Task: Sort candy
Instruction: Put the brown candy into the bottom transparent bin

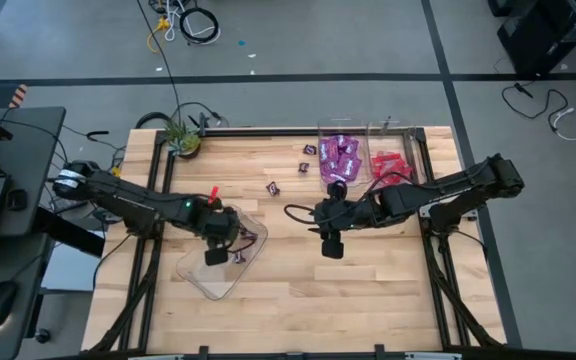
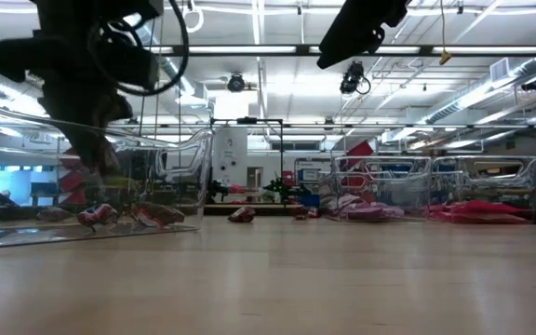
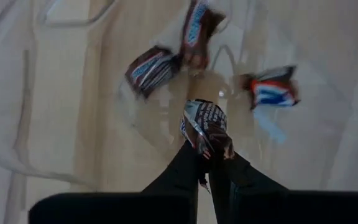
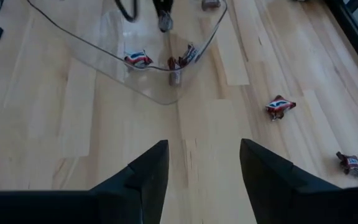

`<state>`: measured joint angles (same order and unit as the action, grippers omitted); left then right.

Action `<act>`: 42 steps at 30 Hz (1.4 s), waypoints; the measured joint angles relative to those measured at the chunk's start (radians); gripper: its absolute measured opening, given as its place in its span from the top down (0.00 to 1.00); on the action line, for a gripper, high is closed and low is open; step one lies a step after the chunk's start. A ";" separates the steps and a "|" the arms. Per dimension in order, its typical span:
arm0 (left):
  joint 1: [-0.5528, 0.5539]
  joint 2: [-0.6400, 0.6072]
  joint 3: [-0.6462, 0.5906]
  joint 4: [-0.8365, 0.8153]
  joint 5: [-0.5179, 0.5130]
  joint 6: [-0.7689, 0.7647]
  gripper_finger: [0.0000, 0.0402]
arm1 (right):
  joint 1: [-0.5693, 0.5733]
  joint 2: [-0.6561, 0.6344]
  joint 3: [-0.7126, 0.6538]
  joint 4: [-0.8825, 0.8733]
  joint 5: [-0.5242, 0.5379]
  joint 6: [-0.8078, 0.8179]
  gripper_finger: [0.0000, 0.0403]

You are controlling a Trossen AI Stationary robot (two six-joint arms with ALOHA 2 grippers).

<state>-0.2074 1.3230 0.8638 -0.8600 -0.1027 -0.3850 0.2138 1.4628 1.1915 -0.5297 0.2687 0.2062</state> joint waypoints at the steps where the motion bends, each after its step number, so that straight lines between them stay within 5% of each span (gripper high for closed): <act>1: 0.012 0.003 -0.002 -0.007 0.003 0.010 0.94 | 0.000 0.000 0.000 0.000 0.000 0.000 0.55; 18: 0.044 0.054 0.030 -0.012 0.055 0.063 0.65 | 0.000 0.000 0.000 -0.008 0.000 0.000 0.55; 24: 0.045 0.019 0.121 -0.081 -0.002 0.035 0.72 | -0.001 0.000 0.000 -0.012 0.000 -0.008 0.55; 32: 0.167 -0.125 0.136 -0.287 -0.062 -0.133 0.98 | 0.009 0.000 0.000 -0.104 0.029 0.027 0.62; 42: 0.387 -0.210 0.088 -0.392 -0.024 -0.229 0.87 | 0.016 0.000 0.000 -0.120 0.063 0.034 0.60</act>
<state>0.1795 1.1135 0.9521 -1.2519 -0.1264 -0.6141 0.2298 1.4624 1.1915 -0.6495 0.3321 0.2401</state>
